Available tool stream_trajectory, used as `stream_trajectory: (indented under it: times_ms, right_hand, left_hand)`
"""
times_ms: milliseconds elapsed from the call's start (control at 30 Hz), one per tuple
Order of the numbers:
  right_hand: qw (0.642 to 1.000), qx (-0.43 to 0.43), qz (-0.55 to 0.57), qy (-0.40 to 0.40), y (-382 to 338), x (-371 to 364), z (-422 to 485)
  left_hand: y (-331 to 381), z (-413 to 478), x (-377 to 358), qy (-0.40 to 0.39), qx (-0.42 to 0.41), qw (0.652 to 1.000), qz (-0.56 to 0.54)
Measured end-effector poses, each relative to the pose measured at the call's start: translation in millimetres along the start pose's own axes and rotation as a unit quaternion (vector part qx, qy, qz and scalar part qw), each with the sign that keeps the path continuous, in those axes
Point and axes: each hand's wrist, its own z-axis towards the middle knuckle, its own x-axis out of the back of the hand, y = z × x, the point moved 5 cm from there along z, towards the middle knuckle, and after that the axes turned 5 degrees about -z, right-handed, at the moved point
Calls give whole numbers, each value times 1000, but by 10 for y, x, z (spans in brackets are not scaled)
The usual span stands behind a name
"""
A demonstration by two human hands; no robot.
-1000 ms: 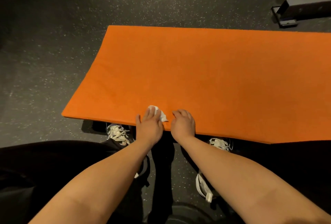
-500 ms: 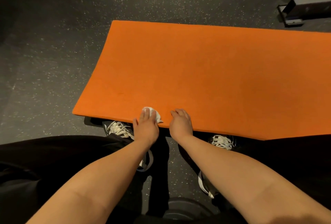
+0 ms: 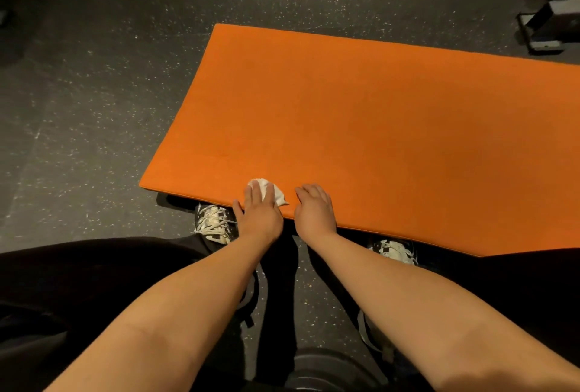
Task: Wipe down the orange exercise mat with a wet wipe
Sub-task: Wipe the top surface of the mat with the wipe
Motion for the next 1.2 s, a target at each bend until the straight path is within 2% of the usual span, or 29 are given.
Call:
stream_trajectory:
  times_ms: [167,233,400,467,600,667,867,933,1100,1200]
  right_hand:
    - [999,-12,42,-32,-83,-69,72]
    - [998,-9,29,-48,-91,-109,63]
    - [998,-8,-29,-56,-120,-162,34]
    - [998,-7,-38,-40,-135,-153,64]
    - [1000,1,-15,-19,-242,-143,121]
    - [1000,5,-6,-21,-308,-165,131]
    - [998,22,-42,-28,-388,-235,79]
    - [999,21,-43,-23,-372,-238,77]
    - [999,10,-36,-15,-319,-274,70]
    - [997,12,-67,-27,-314,-287,89]
  left_hand:
    - [133,-145,-147,-30,-113,993,4]
    - [31,-62,-77,-24,-94,995,16]
    - [-180,127,87,0,11,1000,16]
    - [-74,63,28,-3,2,1000,1]
    - [35,-74,-102,-26,-92,995,-12]
    - [-11,-10,-48,-30,-110,993,11]
    - [-342,247,211,30,7,999,13]
    - [-284,186,158,26,6,1000,-3]
    - [-143,27,16,-10,-103,995,13]
    - [-377,220,201,5,-38,999,30]
